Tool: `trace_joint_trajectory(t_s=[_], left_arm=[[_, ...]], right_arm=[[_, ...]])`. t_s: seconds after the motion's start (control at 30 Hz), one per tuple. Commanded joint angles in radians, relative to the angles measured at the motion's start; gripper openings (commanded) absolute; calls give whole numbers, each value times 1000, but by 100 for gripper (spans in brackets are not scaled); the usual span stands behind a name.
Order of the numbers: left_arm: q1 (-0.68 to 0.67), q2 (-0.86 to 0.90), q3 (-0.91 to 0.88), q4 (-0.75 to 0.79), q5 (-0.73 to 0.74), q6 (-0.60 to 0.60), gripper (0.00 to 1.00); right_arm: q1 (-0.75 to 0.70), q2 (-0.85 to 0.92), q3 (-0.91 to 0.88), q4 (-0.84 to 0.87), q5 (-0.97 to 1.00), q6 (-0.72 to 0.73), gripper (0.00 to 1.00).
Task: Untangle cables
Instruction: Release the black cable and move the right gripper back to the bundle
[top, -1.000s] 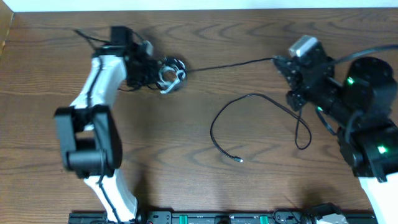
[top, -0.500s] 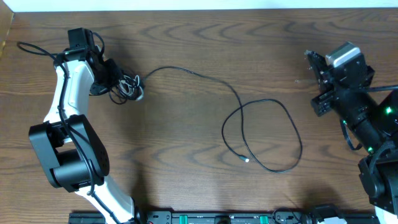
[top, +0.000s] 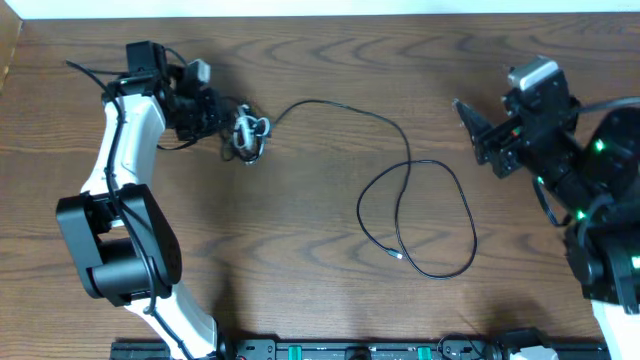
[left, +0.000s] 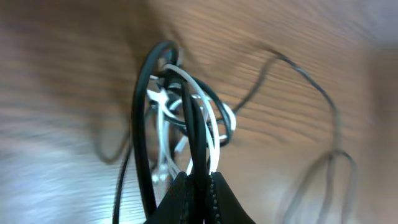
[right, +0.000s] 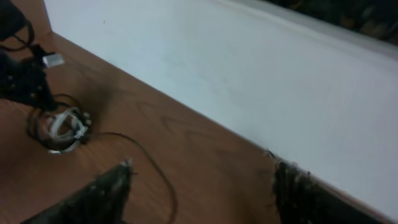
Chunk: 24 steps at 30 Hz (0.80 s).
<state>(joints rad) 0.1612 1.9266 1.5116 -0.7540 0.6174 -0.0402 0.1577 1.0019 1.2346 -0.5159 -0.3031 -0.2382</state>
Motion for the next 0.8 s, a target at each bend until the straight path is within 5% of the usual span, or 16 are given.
trace_joint_trajectory(t_s=[0.0, 0.4, 0.77], left_arm=[[-20, 9, -10, 0, 256, 150, 7], [-58, 9, -10, 0, 598, 273, 7], [-156, 9, -10, 0, 606, 283, 7]], right_arm=[[-6, 61, 9, -4, -26, 121, 74], [-6, 270, 9, -3, -196, 378, 69], [0, 392, 9, -4, -227, 560, 67]])
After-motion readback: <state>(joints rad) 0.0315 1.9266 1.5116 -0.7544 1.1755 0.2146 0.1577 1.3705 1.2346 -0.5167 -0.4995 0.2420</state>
